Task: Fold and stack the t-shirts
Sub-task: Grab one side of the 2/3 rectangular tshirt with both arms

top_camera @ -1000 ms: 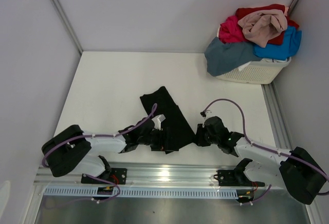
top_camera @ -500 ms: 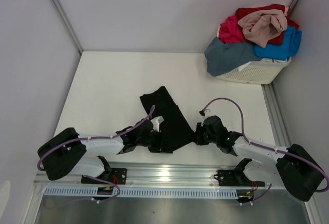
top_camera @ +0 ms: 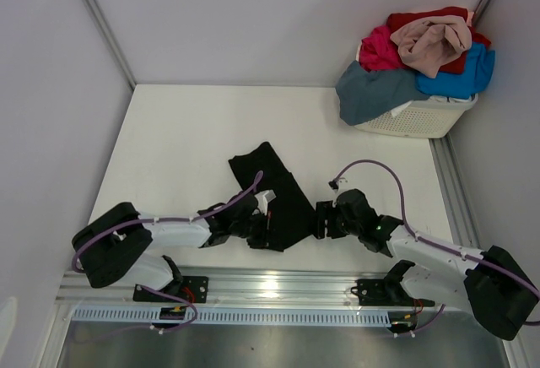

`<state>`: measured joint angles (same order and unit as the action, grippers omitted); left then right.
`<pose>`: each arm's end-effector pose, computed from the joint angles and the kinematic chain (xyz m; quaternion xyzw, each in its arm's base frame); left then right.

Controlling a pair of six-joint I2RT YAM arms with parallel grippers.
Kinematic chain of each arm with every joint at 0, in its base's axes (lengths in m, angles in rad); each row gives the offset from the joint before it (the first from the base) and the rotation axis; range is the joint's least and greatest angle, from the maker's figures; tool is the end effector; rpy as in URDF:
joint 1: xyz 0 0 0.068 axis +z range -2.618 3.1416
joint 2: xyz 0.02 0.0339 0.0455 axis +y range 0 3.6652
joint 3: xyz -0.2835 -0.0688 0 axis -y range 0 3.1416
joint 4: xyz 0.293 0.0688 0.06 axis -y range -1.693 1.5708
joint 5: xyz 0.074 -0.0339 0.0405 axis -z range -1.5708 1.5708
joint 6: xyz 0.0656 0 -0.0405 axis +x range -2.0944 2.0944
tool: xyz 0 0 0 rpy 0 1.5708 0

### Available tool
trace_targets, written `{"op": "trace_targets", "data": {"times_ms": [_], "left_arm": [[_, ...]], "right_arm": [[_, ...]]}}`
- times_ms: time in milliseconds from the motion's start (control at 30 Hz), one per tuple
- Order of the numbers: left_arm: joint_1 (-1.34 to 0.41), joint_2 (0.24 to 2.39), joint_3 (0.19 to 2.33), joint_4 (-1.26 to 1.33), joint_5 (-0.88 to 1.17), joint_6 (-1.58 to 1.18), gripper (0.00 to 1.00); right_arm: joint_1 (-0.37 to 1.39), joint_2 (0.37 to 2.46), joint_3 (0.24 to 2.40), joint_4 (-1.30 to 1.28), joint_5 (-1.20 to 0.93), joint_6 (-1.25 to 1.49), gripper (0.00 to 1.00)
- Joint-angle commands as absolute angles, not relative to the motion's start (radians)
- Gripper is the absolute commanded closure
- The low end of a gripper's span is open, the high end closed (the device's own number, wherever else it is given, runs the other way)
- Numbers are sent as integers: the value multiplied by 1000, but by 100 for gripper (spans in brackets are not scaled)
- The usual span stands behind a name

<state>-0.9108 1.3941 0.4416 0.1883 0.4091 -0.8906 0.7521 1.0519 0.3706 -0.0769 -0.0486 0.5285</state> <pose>0.1546 -0.2418 0.0958 0.0888 0.8997 -0.4172 0.0922 0.1775 0.1704 0.1258 -0.1120 0.9115 0.2539 0.3035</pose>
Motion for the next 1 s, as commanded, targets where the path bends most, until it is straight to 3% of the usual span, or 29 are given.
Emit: {"op": "trace_targets", "data": {"times_ms": [0, 200, 333, 467, 500, 533, 633, 700, 967], "left_arm": [[-919, 1390, 480, 176, 430, -851, 100], [-917, 1339, 508, 43, 390, -801, 100], [-917, 1270, 500, -47, 351, -788, 100], [-916, 1192, 497, -135, 319, -775, 100], [-916, 1181, 495, -159, 318, -773, 100], [-914, 1174, 489, -166, 316, -773, 100], [-908, 1157, 482, -178, 318, -773, 100], [-905, 1152, 486, -183, 318, -769, 100], [-904, 1138, 528, -247, 305, -744, 100]], "right_arm": [[758, 1032, 403, -127, -2, 496, 29], [756, 1127, 439, -121, -2, 500, 25], [756, 1161, 437, -84, -17, 502, 31], [758, 1183, 428, -37, -40, 512, 50], [756, 1187, 426, -22, -44, 517, 58], [756, 1199, 426, -14, -54, 520, 73], [756, 1215, 429, -12, -70, 529, 95], [758, 1212, 434, -12, -75, 532, 100], [758, 1123, 494, -87, -72, 532, 100]]}}
